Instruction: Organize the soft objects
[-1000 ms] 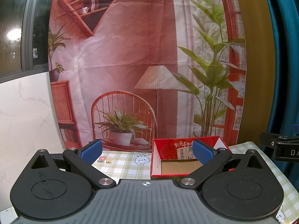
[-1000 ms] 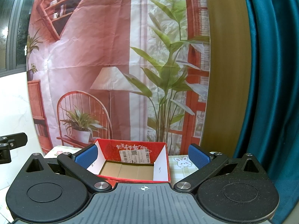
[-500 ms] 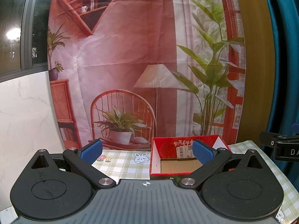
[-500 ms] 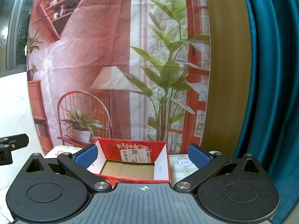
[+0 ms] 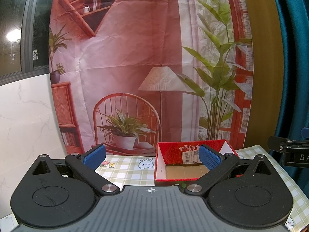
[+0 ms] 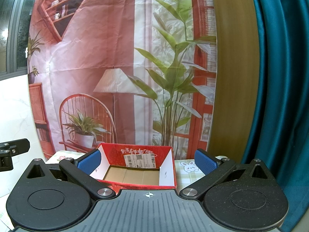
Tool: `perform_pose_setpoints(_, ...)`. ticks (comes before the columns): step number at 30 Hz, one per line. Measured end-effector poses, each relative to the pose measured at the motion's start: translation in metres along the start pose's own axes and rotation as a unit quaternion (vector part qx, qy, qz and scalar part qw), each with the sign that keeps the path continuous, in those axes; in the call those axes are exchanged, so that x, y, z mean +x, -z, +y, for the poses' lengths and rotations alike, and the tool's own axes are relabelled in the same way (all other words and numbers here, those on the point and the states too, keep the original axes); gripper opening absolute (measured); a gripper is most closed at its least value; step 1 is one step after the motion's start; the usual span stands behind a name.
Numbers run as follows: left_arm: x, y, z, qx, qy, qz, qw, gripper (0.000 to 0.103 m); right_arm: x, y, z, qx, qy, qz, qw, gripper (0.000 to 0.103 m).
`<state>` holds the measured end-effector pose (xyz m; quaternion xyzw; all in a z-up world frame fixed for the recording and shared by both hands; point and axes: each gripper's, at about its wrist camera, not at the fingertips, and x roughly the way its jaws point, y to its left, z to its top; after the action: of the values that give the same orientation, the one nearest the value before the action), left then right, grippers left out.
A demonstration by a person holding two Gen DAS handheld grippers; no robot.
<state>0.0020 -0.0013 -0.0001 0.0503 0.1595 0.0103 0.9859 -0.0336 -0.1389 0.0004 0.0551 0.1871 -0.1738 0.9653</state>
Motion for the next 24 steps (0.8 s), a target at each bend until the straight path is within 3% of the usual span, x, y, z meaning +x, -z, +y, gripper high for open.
perform_pose_setpoints(14,-0.003,0.007,-0.005,0.001,0.005,0.001,1.0,0.103,0.0,0.0,-0.001,0.003,0.002,0.0,1.0,0.103)
perform_pose_setpoints(24,0.015,0.033,0.0,-0.006,0.019,0.039,0.9991,0.103,0.007,0.021,-0.009,0.024,-0.02,0.0,1.0,0.103)
